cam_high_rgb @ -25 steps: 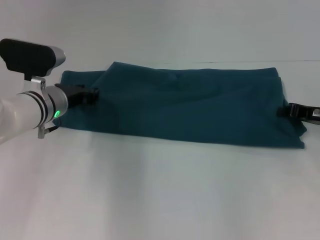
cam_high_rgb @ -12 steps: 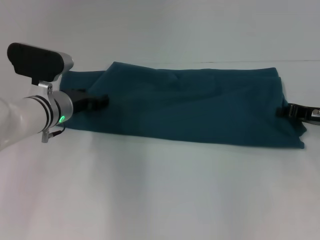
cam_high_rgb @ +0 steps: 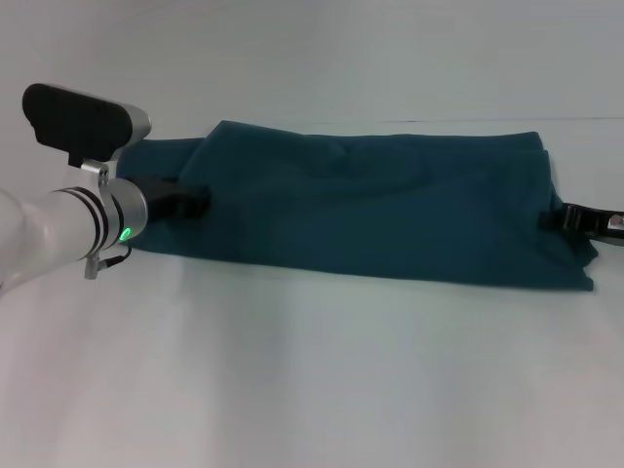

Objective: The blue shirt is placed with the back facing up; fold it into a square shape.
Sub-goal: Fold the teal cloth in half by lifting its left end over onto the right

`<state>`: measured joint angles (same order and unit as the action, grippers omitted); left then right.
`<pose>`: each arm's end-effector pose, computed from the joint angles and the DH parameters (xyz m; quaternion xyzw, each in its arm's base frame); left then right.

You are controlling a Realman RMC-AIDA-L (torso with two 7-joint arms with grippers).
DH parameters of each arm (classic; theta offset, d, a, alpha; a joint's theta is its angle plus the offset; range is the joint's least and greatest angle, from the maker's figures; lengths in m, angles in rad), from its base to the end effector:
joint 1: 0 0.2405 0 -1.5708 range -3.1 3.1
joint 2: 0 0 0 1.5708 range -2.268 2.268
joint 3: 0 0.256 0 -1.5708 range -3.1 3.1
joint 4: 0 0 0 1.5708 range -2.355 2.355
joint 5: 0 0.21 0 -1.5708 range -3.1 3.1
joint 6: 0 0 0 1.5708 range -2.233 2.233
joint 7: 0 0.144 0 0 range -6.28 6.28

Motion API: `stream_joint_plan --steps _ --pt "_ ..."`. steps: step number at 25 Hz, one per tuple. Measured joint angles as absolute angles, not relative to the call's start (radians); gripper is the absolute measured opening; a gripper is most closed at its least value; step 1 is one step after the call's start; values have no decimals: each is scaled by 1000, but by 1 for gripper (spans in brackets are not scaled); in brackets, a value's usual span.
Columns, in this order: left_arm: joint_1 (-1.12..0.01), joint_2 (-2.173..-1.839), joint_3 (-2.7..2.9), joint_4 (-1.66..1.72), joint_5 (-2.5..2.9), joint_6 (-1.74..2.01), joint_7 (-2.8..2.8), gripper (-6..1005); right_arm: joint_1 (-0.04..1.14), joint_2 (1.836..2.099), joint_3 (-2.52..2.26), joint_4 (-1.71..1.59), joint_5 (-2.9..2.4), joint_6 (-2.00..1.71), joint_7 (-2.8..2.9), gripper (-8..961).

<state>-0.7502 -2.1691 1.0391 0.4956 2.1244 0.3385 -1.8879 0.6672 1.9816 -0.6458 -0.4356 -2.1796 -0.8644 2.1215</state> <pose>-0.2634 0.4414 -0.0511 -0.8163 -0.3599 -0.0497 0.4491 0.3315 0.4071 0.0204 -0.7295 0.5816 0.1586 0.3231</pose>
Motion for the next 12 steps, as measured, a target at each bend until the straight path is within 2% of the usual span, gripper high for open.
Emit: stream_joint_plan --steps 5,10,12 --pt "-753 -2169 1040 493 2124 340 -1886 486 664 1982 -646 -436 -2180 -863 2121 9" --pt "-753 -2169 1040 493 2125 341 -1885 252 665 1983 -646 -436 -2180 -862 2121 9" --pt "-753 -2169 1040 495 2125 342 -1885 106 666 1983 -646 -436 -2180 -862 2121 9"
